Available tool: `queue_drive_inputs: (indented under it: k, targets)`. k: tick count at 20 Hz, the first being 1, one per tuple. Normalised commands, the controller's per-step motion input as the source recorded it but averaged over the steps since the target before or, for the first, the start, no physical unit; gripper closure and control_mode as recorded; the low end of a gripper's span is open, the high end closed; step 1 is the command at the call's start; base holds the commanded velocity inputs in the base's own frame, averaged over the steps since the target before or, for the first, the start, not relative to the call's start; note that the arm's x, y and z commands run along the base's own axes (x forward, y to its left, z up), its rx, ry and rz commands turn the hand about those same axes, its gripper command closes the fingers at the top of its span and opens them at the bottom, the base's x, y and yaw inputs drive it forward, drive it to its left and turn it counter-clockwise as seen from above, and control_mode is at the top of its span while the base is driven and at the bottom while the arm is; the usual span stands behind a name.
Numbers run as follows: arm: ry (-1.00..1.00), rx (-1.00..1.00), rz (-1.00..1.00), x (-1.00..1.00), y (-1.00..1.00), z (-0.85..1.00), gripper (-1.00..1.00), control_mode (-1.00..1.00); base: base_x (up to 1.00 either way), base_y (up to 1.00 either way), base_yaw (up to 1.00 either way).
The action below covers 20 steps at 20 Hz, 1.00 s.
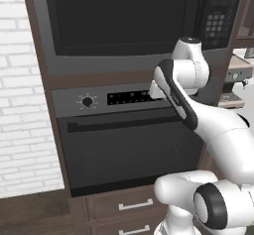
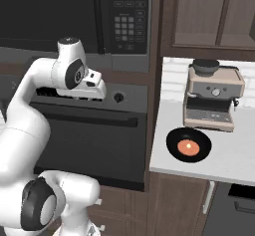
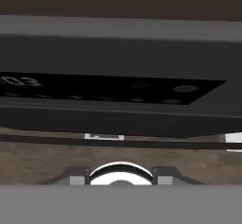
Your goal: Open the microwave, place the bowl with waffle inside the microwave, then close the microwave door and turn it on.
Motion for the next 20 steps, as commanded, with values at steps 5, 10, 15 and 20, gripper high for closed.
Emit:
queue_drive_inputs:
  k: [5, 10, 15, 20]
  targets:
    - [-0.26, 0.13, -0.07, -0.44, -0.42, 0.17, -1.00, -1.00, 0.00, 0.00, 0.00]
    - [-0.48, 0.26, -0.15, -0.66, -0.73, 0.42, -1.00, -1.00, 0.00, 0.00, 0.00]
    - [-0.53, 0.26, -0.14, -0.64, -0.64, 0.47, -1.00, -1.00, 0.00, 0.00, 0.00]
    - [-0.02, 0.02, -0.02, -0.03, -0.05, 0.02, -1.00, -1.00, 0.00, 0.00, 0.00]
